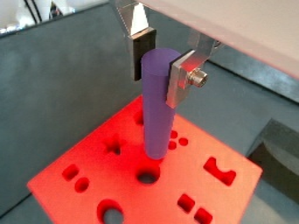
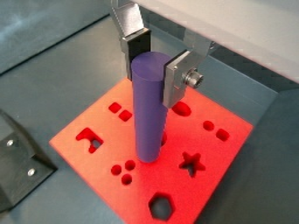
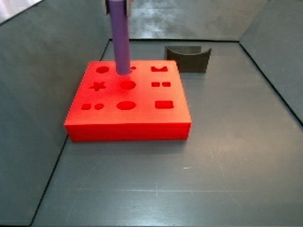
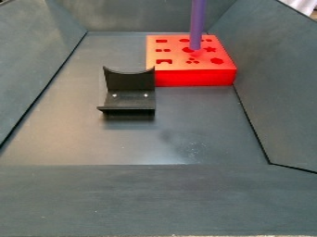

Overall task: Pick up the round object. Move up. Move to above the board. Insert the round object.
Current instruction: Insert the round object.

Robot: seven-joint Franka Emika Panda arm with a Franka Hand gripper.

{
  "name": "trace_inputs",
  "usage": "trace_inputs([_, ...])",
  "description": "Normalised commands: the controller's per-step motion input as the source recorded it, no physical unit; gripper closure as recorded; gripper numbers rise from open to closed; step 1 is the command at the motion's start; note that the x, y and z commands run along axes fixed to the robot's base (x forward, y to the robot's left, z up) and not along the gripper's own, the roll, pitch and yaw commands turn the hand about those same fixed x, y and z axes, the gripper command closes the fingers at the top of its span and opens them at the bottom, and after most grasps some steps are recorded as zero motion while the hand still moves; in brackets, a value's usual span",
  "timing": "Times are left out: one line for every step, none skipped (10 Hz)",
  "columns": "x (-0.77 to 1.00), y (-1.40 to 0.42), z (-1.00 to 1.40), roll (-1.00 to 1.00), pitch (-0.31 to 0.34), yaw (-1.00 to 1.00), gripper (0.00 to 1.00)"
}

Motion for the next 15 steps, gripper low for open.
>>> trace_inputs([0.00,-0.19,-0.23,-0.30,-0.299,0.00,1.00])
trace_inputs([0.06,-0.19,-0.12,-0.24,-0.194,0.02,1.00])
trace_inputs([0.11,-0.18,-0.20,-0.16,-0.136,0.00,1.00])
trace_inputs([0.07,-0.18,-0.28,-0.10,-0.084,0.01,1.00])
trace_inputs([0.00,-0.15,-0.19,-0.04,-0.059,0.07,1.00])
trace_inputs([-0.01,0.00,-0.21,0.00,-0.010,0.04,1.00])
trace_inputs([-0.01,0.00,-0.28,0.00,-0.020,0.02,1.00])
trace_inputs([-0.03,0.00,-0.38,0.00,-0.037,0.02,1.00])
trace_inputs([-0.16,-0.05,-0.35,-0.01,-0.056,0.00,1.00])
trace_inputs([-0.04,-0.07,-0.39,-0.03,-0.100,0.03,1.00])
trace_inputs([0.15,-0.04,-0.53,-0.02,-0.044,0.02,1.00])
trace_inputs([0.39,0.00,-0.55,-0.03,0.000,0.00,1.00])
trace_inputs([0.43,0.00,-0.37,-0.13,-0.019,-0.18,1.00])
trace_inputs([0.31,0.00,-0.43,-0.09,-0.131,-0.12,1.00])
trace_inputs([0.26,0.22,-0.31,-0.02,0.000,-0.07,1.00])
